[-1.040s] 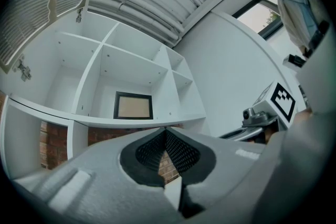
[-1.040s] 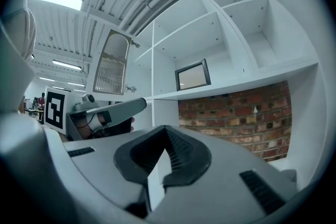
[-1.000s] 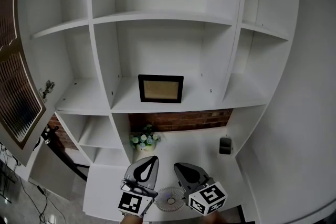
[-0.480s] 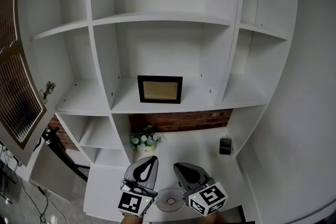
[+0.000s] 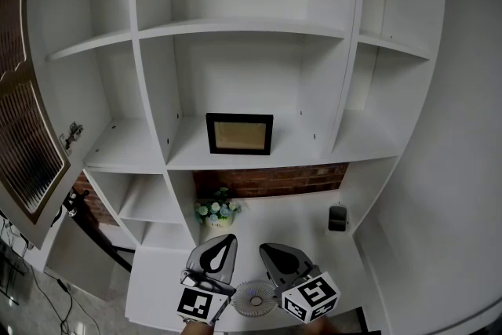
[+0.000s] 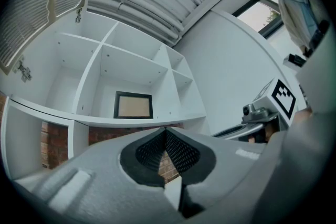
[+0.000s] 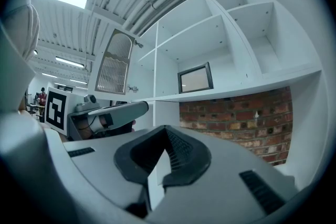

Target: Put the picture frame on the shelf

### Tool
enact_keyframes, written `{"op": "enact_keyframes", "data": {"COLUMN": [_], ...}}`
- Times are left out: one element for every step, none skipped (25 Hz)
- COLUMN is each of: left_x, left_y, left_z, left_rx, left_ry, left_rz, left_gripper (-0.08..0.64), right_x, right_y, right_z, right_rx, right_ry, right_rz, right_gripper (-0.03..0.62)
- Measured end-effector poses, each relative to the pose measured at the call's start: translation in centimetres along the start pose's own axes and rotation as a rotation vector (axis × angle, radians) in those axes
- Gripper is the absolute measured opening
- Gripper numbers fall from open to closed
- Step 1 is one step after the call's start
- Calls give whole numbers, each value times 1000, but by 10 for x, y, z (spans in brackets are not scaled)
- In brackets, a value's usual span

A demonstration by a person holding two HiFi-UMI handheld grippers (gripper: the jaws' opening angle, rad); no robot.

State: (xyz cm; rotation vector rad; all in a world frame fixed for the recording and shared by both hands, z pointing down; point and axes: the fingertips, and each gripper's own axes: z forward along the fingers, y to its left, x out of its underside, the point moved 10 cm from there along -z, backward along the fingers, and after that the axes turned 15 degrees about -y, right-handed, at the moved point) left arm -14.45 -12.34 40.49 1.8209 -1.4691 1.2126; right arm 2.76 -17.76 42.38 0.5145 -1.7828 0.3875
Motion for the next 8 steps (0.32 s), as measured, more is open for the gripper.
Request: {"op": "enact_keyframes", "data": {"left_x": [0,1,1,1,2,2,2,2], "left_y": [0,0,0,0,-1,-1,-1,-1], "left_z": [0,0,1,1,1,1,1,2], "left_rx": [1,1,2,2,3,3,3,3], "left_ry": [0,1,1,0,0,-1,-1,0], "left_rz": [0,-1,-2,-2,0,1,2,2], "left_gripper": [11,11,11,11,10,10,11,11], "right_x": [0,0,0,1,1,1,1,1], "right_y": [0,0,-1,-1,-1,-1,-2,-2], "right_z": [0,0,0,0,0,1,1,1], "right_rx": [0,1,1,2,2,2,2,2], "right_ry": [1,1,1,0,-1,-1,-2,-2], "right_rz": [0,1,2,2,3,3,3,3], "right_gripper": [14,14,14,14,14,14,14,14]}}
